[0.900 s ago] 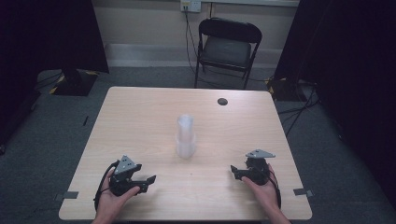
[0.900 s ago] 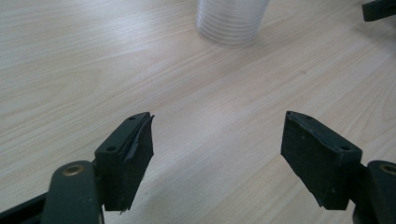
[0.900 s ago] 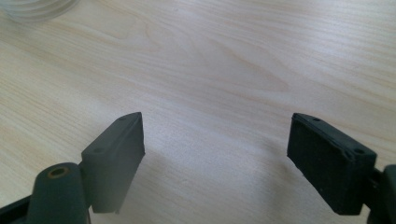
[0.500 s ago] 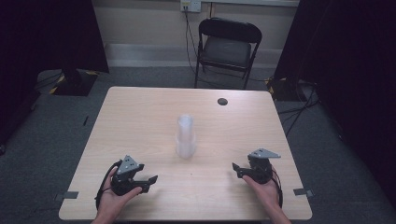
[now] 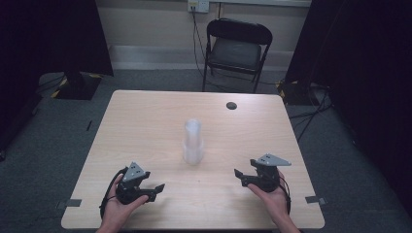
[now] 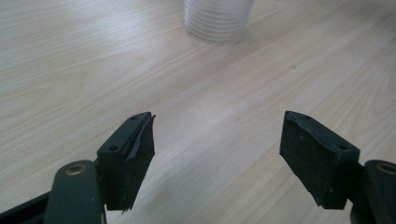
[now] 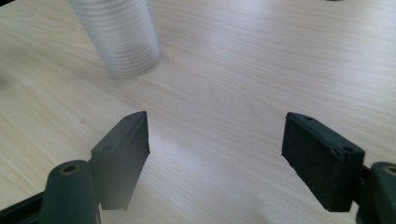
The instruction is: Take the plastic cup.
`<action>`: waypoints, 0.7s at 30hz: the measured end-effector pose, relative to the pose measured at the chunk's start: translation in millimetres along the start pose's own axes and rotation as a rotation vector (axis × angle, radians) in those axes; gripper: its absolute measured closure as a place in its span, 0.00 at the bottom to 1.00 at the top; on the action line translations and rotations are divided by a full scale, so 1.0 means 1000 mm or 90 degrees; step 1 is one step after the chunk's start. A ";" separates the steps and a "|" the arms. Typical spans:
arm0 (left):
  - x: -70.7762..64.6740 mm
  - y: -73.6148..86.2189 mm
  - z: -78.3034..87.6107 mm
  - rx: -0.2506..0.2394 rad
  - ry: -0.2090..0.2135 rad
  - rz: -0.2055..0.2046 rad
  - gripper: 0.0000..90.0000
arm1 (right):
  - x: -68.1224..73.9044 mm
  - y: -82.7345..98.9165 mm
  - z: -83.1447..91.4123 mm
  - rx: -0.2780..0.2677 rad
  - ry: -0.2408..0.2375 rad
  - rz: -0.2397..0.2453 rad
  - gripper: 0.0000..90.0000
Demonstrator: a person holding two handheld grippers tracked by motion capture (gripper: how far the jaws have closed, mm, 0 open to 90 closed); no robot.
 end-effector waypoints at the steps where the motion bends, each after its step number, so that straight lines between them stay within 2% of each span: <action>1: 0.000 0.000 0.001 -0.001 -0.001 -0.002 0.29 | 0.002 -0.002 0.001 -0.005 -0.005 0.005 0.25; 6: -0.001 0.000 0.000 0.000 -0.004 -0.006 0.29 | 0.013 -0.016 0.003 -0.029 -0.034 0.028 0.24; 10: 0.000 0.000 -0.001 0.005 -0.007 -0.001 0.29 | 0.015 -0.026 0.001 -0.024 -0.047 0.005 0.27; 11: 0.001 0.001 -0.002 0.004 -0.014 -0.003 0.31 | 0.017 -0.033 0.001 -0.034 -0.046 0.014 0.29; 13: 0.001 0.001 -0.002 0.003 -0.014 -0.002 0.31 | 0.017 -0.035 0.000 -0.037 -0.043 0.022 0.29; 14: 0.001 0.000 -0.001 0.001 -0.012 -0.005 0.30 | 0.019 -0.042 -0.002 -0.047 -0.045 0.032 0.29; 16: 0.001 0.000 -0.001 0.001 -0.010 -0.005 0.29 | 0.019 -0.044 -0.002 -0.052 -0.046 0.033 0.29; 21: 0.003 -0.001 -0.003 0.002 -0.010 -0.005 0.29 | 0.024 -0.063 -0.008 -0.084 -0.067 0.052 0.33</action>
Point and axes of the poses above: each handheld gripper's, and its own axes: z roughly backward along the jaws, y roughly out of its underside, x roughly to its left, the point moved 4 cm from there along -z, roughly forward along the jaws, and after that the axes turned 11 degrees about z, right-handed, at the moved point
